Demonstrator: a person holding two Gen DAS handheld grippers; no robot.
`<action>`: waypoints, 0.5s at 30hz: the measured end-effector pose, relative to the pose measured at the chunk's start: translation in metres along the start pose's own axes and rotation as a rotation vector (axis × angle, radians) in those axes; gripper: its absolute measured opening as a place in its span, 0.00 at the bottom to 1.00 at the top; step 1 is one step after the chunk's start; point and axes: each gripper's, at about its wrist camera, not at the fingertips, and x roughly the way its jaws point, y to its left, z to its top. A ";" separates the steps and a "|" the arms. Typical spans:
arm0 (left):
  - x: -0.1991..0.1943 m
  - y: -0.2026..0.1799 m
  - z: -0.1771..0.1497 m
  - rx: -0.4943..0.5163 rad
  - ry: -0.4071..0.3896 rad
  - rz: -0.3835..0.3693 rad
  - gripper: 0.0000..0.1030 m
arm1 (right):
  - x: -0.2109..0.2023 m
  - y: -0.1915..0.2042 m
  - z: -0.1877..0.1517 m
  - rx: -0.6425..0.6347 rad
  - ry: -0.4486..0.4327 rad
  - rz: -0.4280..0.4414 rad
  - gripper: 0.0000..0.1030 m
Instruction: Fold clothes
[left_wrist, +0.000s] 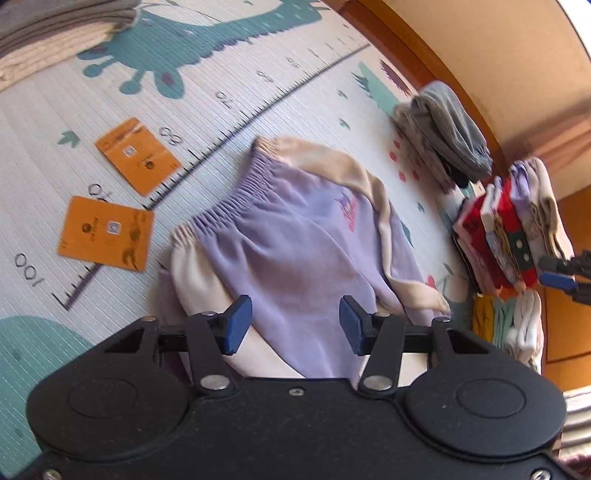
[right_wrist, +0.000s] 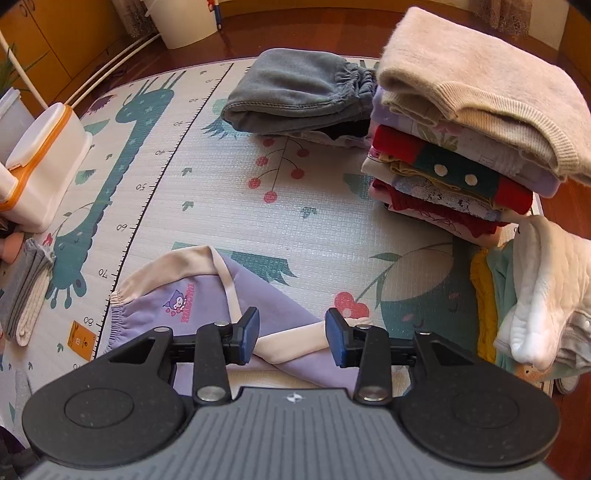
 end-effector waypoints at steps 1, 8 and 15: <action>0.002 0.010 0.005 -0.036 -0.009 0.011 0.49 | -0.002 0.003 0.003 -0.027 0.000 0.008 0.44; 0.024 0.051 0.020 -0.181 -0.009 0.049 0.49 | 0.022 0.036 0.006 -0.128 0.043 0.045 0.46; 0.048 0.061 0.025 -0.208 0.025 0.040 0.48 | 0.062 0.132 -0.086 -0.447 0.208 0.161 0.47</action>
